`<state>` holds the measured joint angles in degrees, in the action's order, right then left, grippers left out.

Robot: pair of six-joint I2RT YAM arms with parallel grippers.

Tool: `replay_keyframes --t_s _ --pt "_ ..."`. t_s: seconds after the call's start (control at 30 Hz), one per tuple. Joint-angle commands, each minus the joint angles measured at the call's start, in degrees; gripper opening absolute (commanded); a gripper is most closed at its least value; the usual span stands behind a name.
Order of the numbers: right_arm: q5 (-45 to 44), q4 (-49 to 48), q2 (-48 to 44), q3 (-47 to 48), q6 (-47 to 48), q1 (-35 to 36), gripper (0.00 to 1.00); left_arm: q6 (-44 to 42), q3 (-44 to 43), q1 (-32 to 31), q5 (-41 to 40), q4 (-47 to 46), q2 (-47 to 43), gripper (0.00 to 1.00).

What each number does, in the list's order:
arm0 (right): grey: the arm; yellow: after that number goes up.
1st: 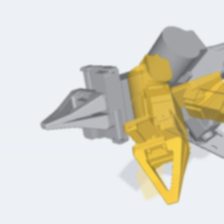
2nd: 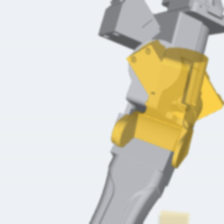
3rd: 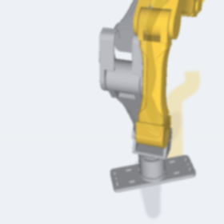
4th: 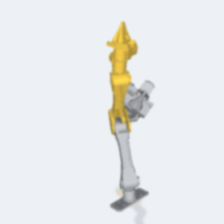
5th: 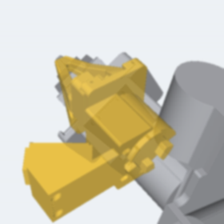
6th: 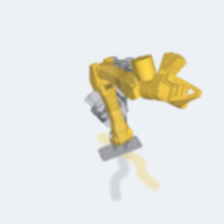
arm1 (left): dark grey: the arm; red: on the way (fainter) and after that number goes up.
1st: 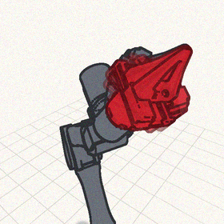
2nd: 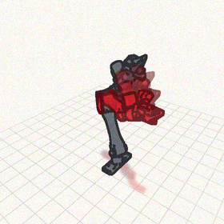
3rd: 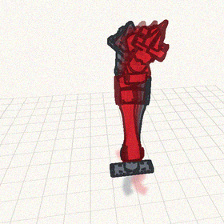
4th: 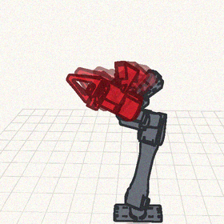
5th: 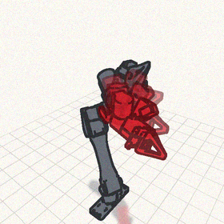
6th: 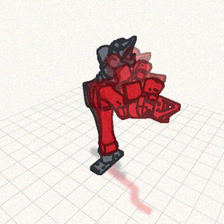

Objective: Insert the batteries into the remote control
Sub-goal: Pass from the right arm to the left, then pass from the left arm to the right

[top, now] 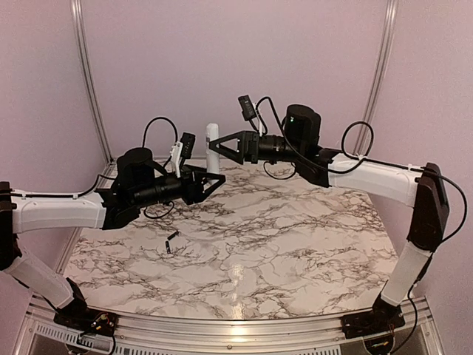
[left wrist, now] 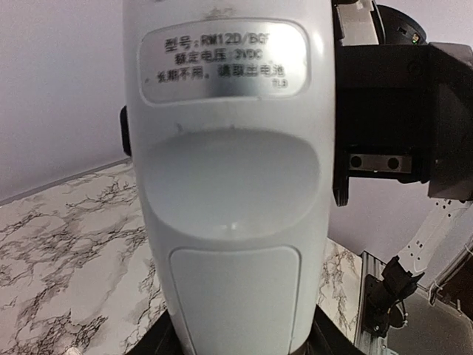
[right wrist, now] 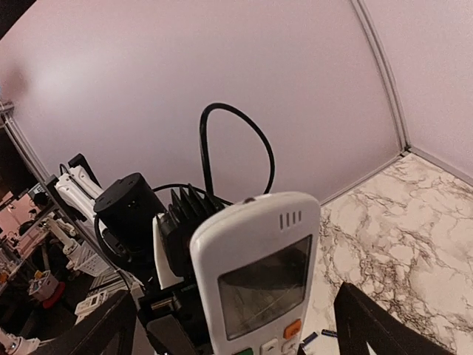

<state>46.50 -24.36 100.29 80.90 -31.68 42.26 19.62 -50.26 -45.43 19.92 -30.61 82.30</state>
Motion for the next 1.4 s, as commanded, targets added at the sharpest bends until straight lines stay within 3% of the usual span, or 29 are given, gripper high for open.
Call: replay_keyframes --t_s 0.0,0.2,0.63,1.13,1.37 --pt "-14.33 19.05 -3.02 6.22 7.78 0.38 0.94 -3.74 -2.28 0.12 -9.0 7.18 -1.17 0.22" --pt "-22.9 30.54 -2.08 10.66 10.98 0.4 0.93 -4.75 -4.32 -0.08 -12.98 11.61 0.76 0.2" --pt "-20.67 37.62 3.41 16.97 11.29 0.39 0.75 -7.29 -8.65 -2.64 -21.65 17.6 3.99 0.18" --pt "-21.09 35.14 5.82 16.53 9.1 0.44 0.42 -8.76 -11.47 -4.93 -25.06 20.48 7.08 0.17" --pt "-20.53 33.48 6.72 16.15 8.06 0.44 0.37 -9.03 -12.99 -5.24 -26.67 22.05 8.42 0.16"
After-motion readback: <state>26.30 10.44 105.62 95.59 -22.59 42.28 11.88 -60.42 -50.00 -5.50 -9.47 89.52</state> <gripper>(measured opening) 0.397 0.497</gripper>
